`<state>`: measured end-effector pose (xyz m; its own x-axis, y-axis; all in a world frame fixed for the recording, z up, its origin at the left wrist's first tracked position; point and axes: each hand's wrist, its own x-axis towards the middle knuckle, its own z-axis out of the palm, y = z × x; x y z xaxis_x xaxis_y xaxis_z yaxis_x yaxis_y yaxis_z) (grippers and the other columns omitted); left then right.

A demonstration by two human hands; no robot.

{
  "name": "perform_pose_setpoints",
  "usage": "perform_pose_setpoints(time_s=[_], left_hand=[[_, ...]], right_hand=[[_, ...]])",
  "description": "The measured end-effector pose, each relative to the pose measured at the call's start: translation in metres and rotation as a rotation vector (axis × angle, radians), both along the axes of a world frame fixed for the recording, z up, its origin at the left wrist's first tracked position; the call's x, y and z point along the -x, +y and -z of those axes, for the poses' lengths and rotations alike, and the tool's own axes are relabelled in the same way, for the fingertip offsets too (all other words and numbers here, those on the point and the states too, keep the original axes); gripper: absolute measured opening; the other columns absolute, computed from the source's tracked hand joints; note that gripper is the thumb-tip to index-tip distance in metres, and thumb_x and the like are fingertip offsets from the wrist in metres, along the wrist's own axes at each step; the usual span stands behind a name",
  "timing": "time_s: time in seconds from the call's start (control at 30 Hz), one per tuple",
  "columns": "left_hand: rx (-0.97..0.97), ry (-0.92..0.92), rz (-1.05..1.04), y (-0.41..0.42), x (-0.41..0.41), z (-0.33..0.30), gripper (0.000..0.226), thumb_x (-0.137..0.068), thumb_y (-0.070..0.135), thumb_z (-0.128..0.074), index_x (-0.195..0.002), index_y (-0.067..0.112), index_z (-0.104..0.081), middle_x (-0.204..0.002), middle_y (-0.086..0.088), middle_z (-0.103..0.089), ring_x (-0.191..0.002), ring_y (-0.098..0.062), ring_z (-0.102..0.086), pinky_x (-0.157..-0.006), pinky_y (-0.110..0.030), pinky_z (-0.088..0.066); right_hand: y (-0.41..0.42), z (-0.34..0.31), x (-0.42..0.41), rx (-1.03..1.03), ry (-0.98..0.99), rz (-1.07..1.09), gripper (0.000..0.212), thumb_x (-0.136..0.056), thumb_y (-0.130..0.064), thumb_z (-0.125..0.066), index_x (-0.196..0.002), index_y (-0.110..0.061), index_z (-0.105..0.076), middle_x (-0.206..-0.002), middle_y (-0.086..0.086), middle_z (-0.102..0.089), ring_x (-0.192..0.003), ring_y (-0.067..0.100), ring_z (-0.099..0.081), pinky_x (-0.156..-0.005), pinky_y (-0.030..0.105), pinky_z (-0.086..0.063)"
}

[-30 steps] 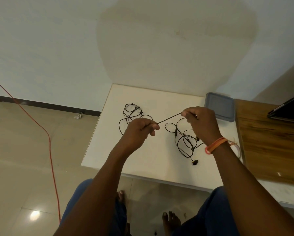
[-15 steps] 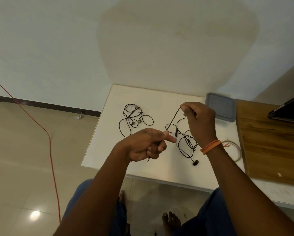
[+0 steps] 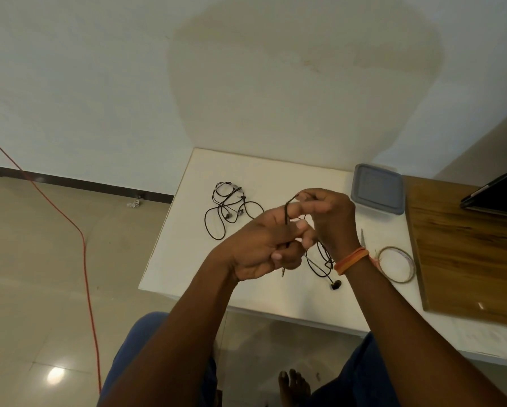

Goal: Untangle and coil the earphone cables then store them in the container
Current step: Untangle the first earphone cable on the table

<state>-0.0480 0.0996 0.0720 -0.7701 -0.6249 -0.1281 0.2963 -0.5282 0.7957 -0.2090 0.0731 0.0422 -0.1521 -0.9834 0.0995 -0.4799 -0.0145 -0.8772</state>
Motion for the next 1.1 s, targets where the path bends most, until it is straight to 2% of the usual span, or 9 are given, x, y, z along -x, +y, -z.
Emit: perform_pose_setpoints(time_s=[0.13,0.27,0.37,0.43,0.57,0.67,0.83,0.97,1.1], left_hand=[[-0.007,-0.037,-0.3,-0.006,0.002,0.001,0.063,-0.094,-0.006,-0.043,-0.151,0.014,-0.026,-0.099,-0.007,-0.059,-0.054,-0.009,-0.046,-0.056,-0.023,-0.038],[0.13,-0.231,-0.507,-0.013,-0.004,0.009,0.087,-0.088,-0.013,-0.047,-0.155,0.026,-0.008,-0.134,-0.007,-0.055,-0.103,-0.024,-0.068,-0.078,-0.042,-0.045],[0.193,-0.361,-0.572,-0.016,-0.006,0.011,0.099,-0.087,-0.017,-0.05,-0.155,0.031,0.004,-0.152,-0.001,-0.038,-0.137,-0.021,-0.045,-0.102,-0.035,-0.046],[0.322,-0.527,-0.566,-0.015,-0.008,0.012,0.097,-0.089,-0.021,-0.039,-0.154,0.033,0.009,-0.159,0.006,-0.027,-0.143,-0.007,-0.032,-0.09,-0.018,-0.049],[0.527,-0.766,-0.519,-0.013,-0.01,0.009,0.106,-0.074,-0.029,-0.031,-0.155,0.026,0.011,-0.163,0.007,-0.014,-0.129,0.025,-0.024,-0.096,-0.02,-0.046],[0.487,-0.824,-0.484,-0.014,-0.001,0.007,0.097,-0.083,-0.025,-0.031,-0.152,0.024,0.016,-0.163,0.006,-0.01,-0.148,-0.007,-0.014,-0.115,-0.03,-0.026],[0.611,-1.02,-0.34,-0.012,-0.006,0.031,0.093,-0.076,-0.019,-0.034,-0.156,0.015,-0.003,-0.134,-0.003,-0.049,-0.119,-0.021,-0.054,-0.104,-0.027,-0.039],[0.852,-1.091,-0.266,-0.005,-0.002,0.03,0.053,-0.087,-0.003,-0.038,-0.138,0.011,-0.04,-0.13,-0.005,-0.059,-0.111,-0.021,-0.059,-0.094,-0.031,-0.046],[0.868,-1.126,-0.239,-0.004,0.0,0.031,0.021,-0.099,0.028,-0.04,-0.114,0.018,-0.051,-0.081,0.003,-0.065,-0.074,-0.02,-0.061,-0.066,-0.036,-0.046]], right_hand=[[0.01,0.007,-0.013,-0.098,0.001,-0.109,0.027,-0.081,-0.006,-0.062,-0.065,-0.026,-0.069,-0.06,-0.005,-0.065,-0.063,0.015,-0.065,-0.063,0.036,-0.053],[0.027,0.009,-0.031,-0.115,0.019,-0.202,0.038,-0.09,-0.002,-0.057,-0.065,-0.028,-0.065,-0.062,-0.01,-0.066,-0.061,-0.001,-0.061,-0.063,0.018,-0.044],[0.032,0.007,-0.036,-0.143,0.039,-0.262,0.029,-0.093,-0.012,-0.059,-0.066,-0.02,-0.067,-0.062,-0.01,-0.065,-0.058,-0.003,-0.057,-0.059,0.008,-0.038],[0.033,0.005,-0.037,-0.142,0.055,-0.302,0.028,-0.093,-0.015,-0.059,-0.067,-0.024,-0.067,-0.061,-0.013,-0.063,-0.059,-0.002,-0.055,-0.059,0.008,-0.038],[0.035,0.004,-0.033,-0.183,0.19,-0.403,0.019,-0.096,-0.02,-0.056,-0.09,-0.016,-0.074,-0.066,-0.01,-0.064,-0.061,-0.003,-0.056,-0.06,0.007,-0.037],[0.037,0.002,-0.027,-0.172,0.335,-0.475,0.02,-0.098,-0.021,-0.053,-0.097,-0.016,-0.072,-0.072,-0.007,-0.065,-0.062,0.001,-0.056,-0.063,0.013,-0.041],[0.031,-0.006,-0.01,0.129,0.505,-0.515,0.029,-0.096,-0.019,-0.045,-0.085,-0.008,-0.07,-0.069,0.004,-0.063,-0.062,0.019,-0.057,-0.061,0.038,-0.052],[0.027,-0.014,-0.001,0.303,0.56,-0.516,0.017,-0.082,0.008,-0.061,-0.082,-0.007,-0.07,-0.066,0.005,-0.06,-0.059,0.019,-0.055,-0.057,0.027,-0.045],[0.028,-0.01,0.003,0.332,0.604,-0.541,0.018,-0.083,0.007,-0.063,-0.086,-0.009,-0.069,-0.072,0.006,-0.061,-0.063,0.02,-0.056,-0.057,0.031,-0.049]])
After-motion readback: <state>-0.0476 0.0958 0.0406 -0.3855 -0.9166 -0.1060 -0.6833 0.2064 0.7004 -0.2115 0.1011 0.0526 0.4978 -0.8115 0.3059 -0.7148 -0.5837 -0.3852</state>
